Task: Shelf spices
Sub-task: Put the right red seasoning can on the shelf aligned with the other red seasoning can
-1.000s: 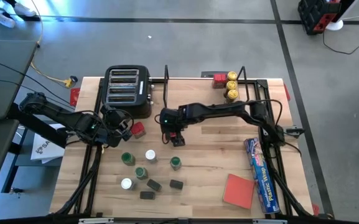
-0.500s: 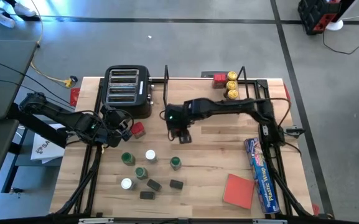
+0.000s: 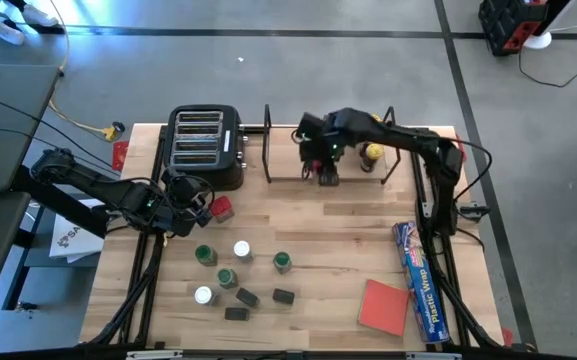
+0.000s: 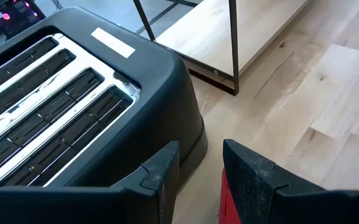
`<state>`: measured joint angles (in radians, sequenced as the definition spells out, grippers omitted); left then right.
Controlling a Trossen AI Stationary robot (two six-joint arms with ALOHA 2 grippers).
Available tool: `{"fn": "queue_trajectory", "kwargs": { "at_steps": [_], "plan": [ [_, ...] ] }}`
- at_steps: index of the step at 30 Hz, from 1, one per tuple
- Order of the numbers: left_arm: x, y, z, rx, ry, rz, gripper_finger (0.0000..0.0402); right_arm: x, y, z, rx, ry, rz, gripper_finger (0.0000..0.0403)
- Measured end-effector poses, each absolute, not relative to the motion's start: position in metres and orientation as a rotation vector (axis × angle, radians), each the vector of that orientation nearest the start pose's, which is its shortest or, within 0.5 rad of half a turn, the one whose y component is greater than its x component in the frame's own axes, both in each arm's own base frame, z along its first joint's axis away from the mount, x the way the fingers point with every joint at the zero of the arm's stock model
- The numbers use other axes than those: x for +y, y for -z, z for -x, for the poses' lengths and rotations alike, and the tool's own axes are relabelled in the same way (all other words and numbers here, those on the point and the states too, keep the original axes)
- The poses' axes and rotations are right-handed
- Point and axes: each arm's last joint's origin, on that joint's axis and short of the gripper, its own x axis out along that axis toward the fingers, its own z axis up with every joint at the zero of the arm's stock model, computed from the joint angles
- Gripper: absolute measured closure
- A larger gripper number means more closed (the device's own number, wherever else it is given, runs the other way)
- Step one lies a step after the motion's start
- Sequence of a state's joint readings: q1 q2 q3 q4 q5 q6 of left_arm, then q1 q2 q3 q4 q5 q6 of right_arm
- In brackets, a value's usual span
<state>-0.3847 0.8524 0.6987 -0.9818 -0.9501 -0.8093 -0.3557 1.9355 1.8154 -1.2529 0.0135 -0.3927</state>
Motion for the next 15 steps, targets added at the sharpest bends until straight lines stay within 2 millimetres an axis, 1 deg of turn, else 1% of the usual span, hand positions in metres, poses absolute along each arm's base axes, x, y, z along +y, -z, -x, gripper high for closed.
{"fn": "queue_trajectory", "kwargs": {
  "at_steps": [3, 5, 10, 15],
  "plan": [
    [-0.028, -0.247, -0.132, 0.617, -0.799, 0.026, 0.0282, -0.146, -0.271, -0.344, 1.433, 0.040, 0.055, 0.0202],
    [-0.028, -0.247, -0.132, 0.617, -0.799, 0.025, 0.0282, -0.152, -0.263, -0.333, 1.413, 0.068, 0.046, 0.0202],
    [-0.028, -0.248, -0.132, 0.611, -0.805, 0.020, 0.0282, -0.166, -0.253, -0.307, 1.363, 0.142, 0.062, 0.0202],
    [-0.028, -0.248, -0.132, 0.601, -0.814, 0.013, 0.0282, -0.185, -0.242, -0.288, 1.396, 0.188, 0.002, 0.0202]
  ]
}}
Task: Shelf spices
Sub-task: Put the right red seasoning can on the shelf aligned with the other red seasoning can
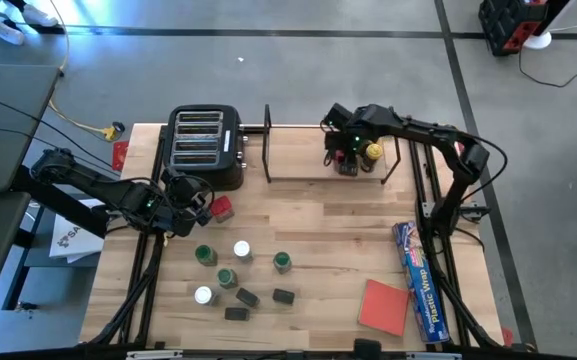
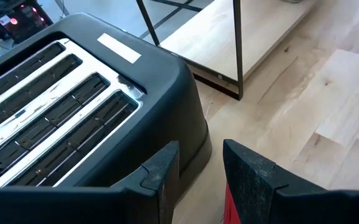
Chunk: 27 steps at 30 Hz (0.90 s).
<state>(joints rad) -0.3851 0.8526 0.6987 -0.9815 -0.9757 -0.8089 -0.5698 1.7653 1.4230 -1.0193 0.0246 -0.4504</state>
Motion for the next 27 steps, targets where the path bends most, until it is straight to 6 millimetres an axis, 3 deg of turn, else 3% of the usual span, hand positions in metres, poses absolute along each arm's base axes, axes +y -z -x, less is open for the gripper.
{"fn": "queue_trajectory", "kwargs": {
  "at_steps": [3, 10, 27],
  "plan": [
    [-0.028, -0.248, -0.132, 0.600, -0.815, 0.014, 0.0282, -0.193, -0.241, -0.282, 1.402, 0.211, -0.020, 0.0198],
    [-0.028, -0.249, -0.133, 0.584, -0.816, 0.022, 0.0282, -0.201, -0.242, -0.279, 1.430, 0.315, 0.041, 0.0128],
    [-0.028, -0.249, -0.134, 0.583, -0.815, 0.024, 0.0282, -0.198, -0.253, -0.280, 1.511, 0.482, 0.325, 0.0120]
  ]
}}
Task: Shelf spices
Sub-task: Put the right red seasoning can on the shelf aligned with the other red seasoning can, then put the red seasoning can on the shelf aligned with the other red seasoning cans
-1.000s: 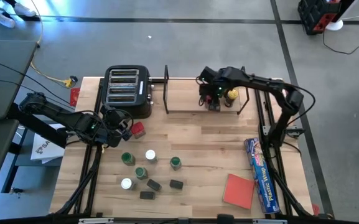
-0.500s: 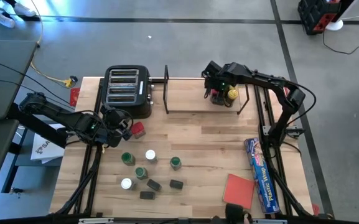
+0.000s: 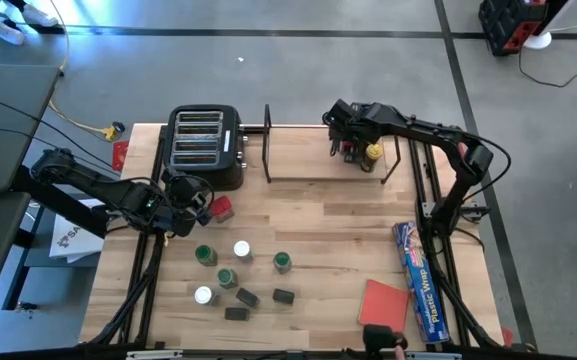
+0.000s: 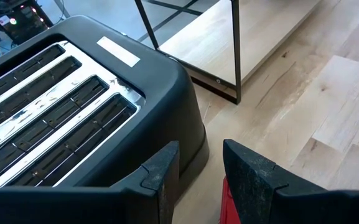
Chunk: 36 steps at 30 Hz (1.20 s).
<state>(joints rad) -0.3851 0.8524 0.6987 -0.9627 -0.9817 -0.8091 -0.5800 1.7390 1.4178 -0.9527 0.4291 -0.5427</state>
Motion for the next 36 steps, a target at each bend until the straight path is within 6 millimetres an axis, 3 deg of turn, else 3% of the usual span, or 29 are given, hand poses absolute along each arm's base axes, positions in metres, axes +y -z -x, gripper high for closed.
{"fn": "queue_trajectory", "kwargs": {
  "at_steps": [8, 14, 19, 24, 28, 36],
  "plan": [
    [-0.028, -0.249, -0.134, 0.583, -0.815, 0.025, 0.0282, -0.186, -0.255, -0.288, 1.555, 0.470, 0.464, 0.0120],
    [-0.028, -0.249, -0.134, 0.578, -0.814, 0.031, 0.0282, -0.164, -0.258, -0.303, 1.502, 0.415, 0.535, 0.0119],
    [-0.029, -0.249, -0.135, 0.583, -0.799, 0.045, 0.0282, -0.136, -0.277, -0.316, 1.313, 0.386, 0.554, 0.0119],
    [-0.033, -0.247, -0.133, 0.724, -0.662, 0.143, 0.0282, -0.110, -0.297, -0.330, 1.028, 0.299, 0.395, 0.0119],
    [-0.036, -0.247, -0.130, 0.853, -0.573, 0.265, 0.0282, -0.095, -0.301, -0.340, 0.913, 0.230, 0.314, 0.0119],
    [-0.034, -0.208, -0.119, 0.948, -0.679, 0.358, 0.0292, -0.074, -0.302, -0.348, 0.869, 0.170, 0.325, 0.0119]
  ]
}}
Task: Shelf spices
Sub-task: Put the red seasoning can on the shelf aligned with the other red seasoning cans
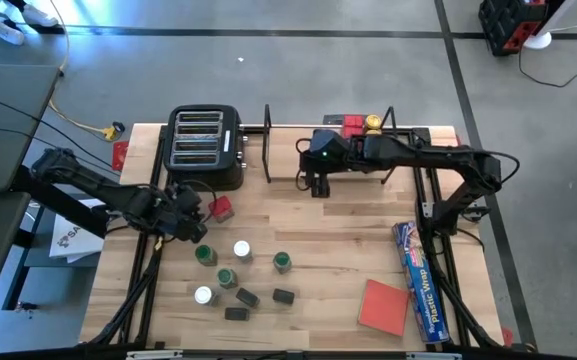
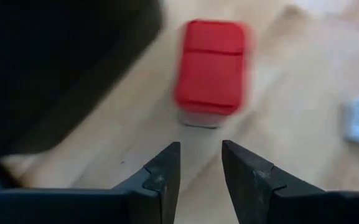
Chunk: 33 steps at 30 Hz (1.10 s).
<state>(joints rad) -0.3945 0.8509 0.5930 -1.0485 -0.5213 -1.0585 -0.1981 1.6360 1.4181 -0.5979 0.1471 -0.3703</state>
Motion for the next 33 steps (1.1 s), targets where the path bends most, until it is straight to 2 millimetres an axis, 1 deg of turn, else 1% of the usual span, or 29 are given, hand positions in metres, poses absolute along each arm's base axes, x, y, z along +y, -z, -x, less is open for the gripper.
{"fn": "queue_trajectory", "kwargs": {
  "at_steps": [4, 7, 10, 15, 18, 20, 22, 24, 26, 29, 30, 33],
  "plan": [
    [-0.027, -0.195, -0.116, 0.905, -0.799, 0.407, 0.0316, -0.066, -0.302, -0.349, 0.866, 0.150, 0.329, 0.0119],
    [-0.023, -0.189, -0.116, 0.879, -0.836, 0.406, 0.0338, -0.061, -0.302, -0.350, 0.866, 0.137, 0.335, 0.0119],
    [-0.022, -0.181, -0.123, 0.827, -0.804, 0.383, 0.0357, -0.056, -0.302, -0.351, 0.864, 0.125, 0.340, 0.0119],
    [-0.019, -0.172, -0.139, 0.696, -0.710, 0.358, 0.0384, -0.051, -0.302, -0.352, 0.856, 0.104, 0.321, 0.0119],
    [-0.015, -0.169, -0.148, 0.612, -0.675, 0.342, 0.0398, -0.048, -0.302, -0.354, 0.831, 0.038, 0.279, 0.0119],
    [-0.012, -0.169, -0.153, 0.557, -0.661, 0.326, 0.0400, -0.047, -0.300, -0.358, 0.796, -0.016, 0.240, 0.0119],
    [-0.008, -0.169, -0.157, 0.512, -0.649, 0.303, 0.0399, -0.045, -0.295, -0.365, 0.772, -0.063, 0.193, 0.0119],
    [-0.004, -0.171, -0.160, 0.483, -0.647, 0.290, 0.0399, -0.043, -0.286, -0.374, 0.761, -0.098, 0.163, 0.0119],
    [0.000, -0.172, -0.161, 0.473, -0.645, 0.283, 0.0399, -0.039, -0.273, -0.385, 0.763, -0.118, 0.164, 0.0119],
    [0.001, -0.176, -0.163, 0.484, -0.608, 0.257, 0.0399, -0.031, -0.257, -0.404, 0.708, -0.147, 0.202, 0.0119],
    [0.001, -0.180, -0.164, 0.487, -0.599, 0.248, 0.0399, -0.029, -0.253, -0.410, 0.675, -0.152, 0.212, 0.0119],
    [-0.001, -0.201, -0.166, 0.490, -0.587, 0.237, 0.0399, -0.023, -0.241, -0.431, 0.557, -0.155, 0.229, 0.0119]
  ]
}}
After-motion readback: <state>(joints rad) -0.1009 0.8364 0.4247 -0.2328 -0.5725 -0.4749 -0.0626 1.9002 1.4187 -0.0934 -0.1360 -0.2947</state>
